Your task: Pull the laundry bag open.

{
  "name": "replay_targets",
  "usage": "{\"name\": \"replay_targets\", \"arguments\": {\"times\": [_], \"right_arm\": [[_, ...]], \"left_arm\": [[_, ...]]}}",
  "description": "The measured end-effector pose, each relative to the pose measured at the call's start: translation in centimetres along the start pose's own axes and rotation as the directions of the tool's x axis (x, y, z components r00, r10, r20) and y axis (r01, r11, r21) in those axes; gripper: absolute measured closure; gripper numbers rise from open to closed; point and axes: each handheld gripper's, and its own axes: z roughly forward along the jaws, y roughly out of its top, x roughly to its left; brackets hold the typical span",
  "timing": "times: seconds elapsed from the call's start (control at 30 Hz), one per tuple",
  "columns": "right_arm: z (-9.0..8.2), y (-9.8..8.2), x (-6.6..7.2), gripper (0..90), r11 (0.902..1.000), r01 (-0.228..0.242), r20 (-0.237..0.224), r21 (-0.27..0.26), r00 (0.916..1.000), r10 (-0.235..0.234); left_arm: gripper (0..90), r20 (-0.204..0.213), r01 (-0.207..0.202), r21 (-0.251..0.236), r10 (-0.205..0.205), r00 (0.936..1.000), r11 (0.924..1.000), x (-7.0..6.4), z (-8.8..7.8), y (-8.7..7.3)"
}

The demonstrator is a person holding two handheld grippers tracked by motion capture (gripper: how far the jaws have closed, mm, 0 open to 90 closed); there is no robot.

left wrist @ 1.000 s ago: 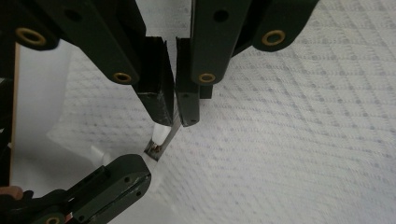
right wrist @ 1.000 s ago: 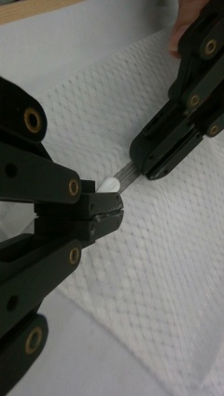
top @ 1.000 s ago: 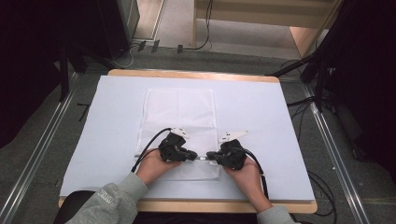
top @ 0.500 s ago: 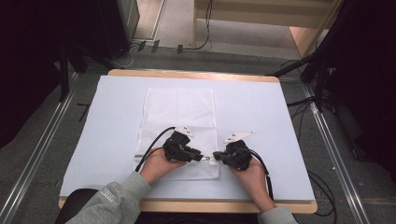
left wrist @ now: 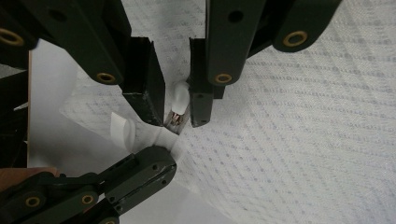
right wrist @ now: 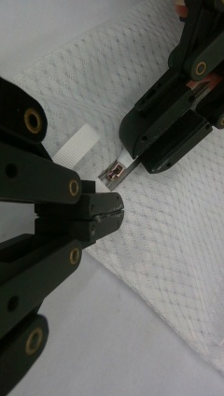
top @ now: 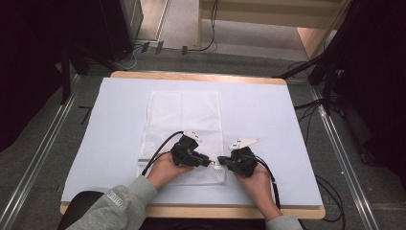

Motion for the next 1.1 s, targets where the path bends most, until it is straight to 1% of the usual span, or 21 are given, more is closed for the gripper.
{"name": "replay_targets", "arguments": {"times": [0.1, 0.17, 0.23, 0.3, 0.37, 0.43, 0.47, 0.5, 0.57, 0.63, 0.67, 0.77, 0.83, 0.9, 0.93, 1.0, 1.03, 1.07, 1.1], "right_arm": [[0.0, 0.0, 0.0, 90.0, 1.0000, 0.001, -0.002, -0.001, 1.0000, -0.001], [0.0, 0.0, -0.1, 90.0, 1.0000, 0.004, -0.002, -0.002, 1.0000, -0.004], [0.0, 0.0, 0.0, 90.0, 1.0000, 0.001, -0.002, -0.001, 1.0000, -0.001], [0.0, 0.0, 0.0, 90.0, 1.0000, 0.006, 0.001, 0.001, 1.0000, -0.006], [0.0, 0.0, 0.0, 90.0, 1.0000, 0.002, -0.001, 0.000, 1.0000, -0.002], [0.0, 0.0, 0.0, 90.0, 1.0000, 0.002, -0.001, 0.000, 1.0000, -0.002], [0.0, 0.0, 0.0, 90.0, 1.0000, 0.007, 0.001, 0.000, 1.0000, -0.007], [0.1, 0.0, 0.0, 90.0, 0.9998, 0.018, 0.002, -0.004, 0.9998, -0.018], [0.1, 0.1, 0.1, 90.0, 1.0000, 0.009, 0.005, 0.001, 1.0000, -0.009], [0.1, 0.1, 0.1, 90.0, 0.9999, 0.014, 0.006, 0.001, 0.9999, -0.014], [0.1, 0.0, 0.1, 90.0, 0.9999, 0.015, 0.005, 0.000, 0.9999, -0.015], [0.2, 0.1, 0.4, 90.0, 0.9978, 0.066, 0.025, -0.003, 0.9975, -0.066], [0.2, 0.0, 0.4, 90.0, 0.9977, 0.067, 0.028, -0.004, 0.9974, -0.067], [0.2, 0.0, 0.5, 90.0, 0.9975, 0.071, 0.028, -0.005, 0.9971, -0.071], [0.2, 0.0, 0.4, 90.0, 0.9976, 0.069, 0.026, -0.007, 0.9973, -0.069], [0.2, -0.1, 0.4, 90.0, 0.9978, 0.066, 0.024, -0.007, 0.9976, -0.066], [0.2, -0.1, 0.5, 90.0, 0.9975, 0.071, 0.027, -0.007, 0.9971, -0.071], [0.2, -0.1, 0.5, 90.0, 0.9972, 0.074, 0.031, -0.005, 0.9968, -0.074], [0.2, -0.1, 0.5, 90.0, 0.9971, 0.075, 0.032, -0.006, 0.9967, -0.075]], "left_arm": [[79.0, -0.001, -0.008, 0.005, 0.008, 1.0000, 1.0000, -0.3, 0.1, -0.1], [79.3, -0.001, -0.002, 0.000, 0.002, 1.0000, 1.0000, -0.3, 0.4, -0.1], [79.4, 0.008, 0.006, -0.010, -0.006, 1.0000, 0.9999, -0.3, 0.6, -0.1], [80.1, 0.001, -0.008, -0.011, 0.008, 1.0000, 0.9999, -0.4, 0.7, 0.0], [82.3, -0.003, -0.006, -0.015, 0.006, 1.0000, 0.9999, -0.5, 0.9, 0.0], [85.6, -0.003, 0.000, -0.016, 0.000, 1.0000, 0.9999, -0.3, 0.9, 0.0], [86.2, 0.004, 0.009, -0.018, -0.009, 1.0000, 0.9998, -0.2, 0.9, 0.0], [86.6, 0.005, 0.016, -0.018, -0.016, 0.9999, 0.9997, -0.2, 0.9, 0.0], [87.3, 0.008, 0.022, -0.011, -0.022, 0.9997, 0.9997, -0.1, 0.9, 0.1], [87.6, 0.018, 0.027, -0.005, -0.027, 0.9995, 0.9996, 0.0, 0.8, 0.2], [87.6, 0.023, 0.040, -0.007, -0.040, 0.9989, 0.9992, 0.1, 0.8, 0.3], [87.8, 0.043, 0.065, -0.002, -0.065, 0.9970, 0.9979, 0.4, 0.8, 0.3], [87.8, 0.059, 0.079, 0.001, -0.079, 0.9952, 0.9969, 0.6, 0.7, 0.4], [87.9, 0.064, 0.082, 0.001, -0.082, 0.9946, 0.9966, 0.6, 0.6, 0.5], [87.9, 0.057, 0.077, 0.003, -0.077, 0.9954, 0.9970, 0.5, 0.6, 0.5], [87.9, 0.059, 0.076, 0.010, -0.076, 0.9953, 0.9971, 0.5, 0.6, 0.5], [87.9, 0.054, 0.075, 0.016, -0.076, 0.9956, 0.9970, 0.6, 0.5, 0.6], [87.9, 0.065, 0.081, 0.015, -0.082, 0.9946, 0.9966, 0.7, 0.4, 0.6], [88.0, 0.066, 0.086, 0.014, -0.087, 0.9940, 0.9962, 0.8, 0.3, 0.6]]}}
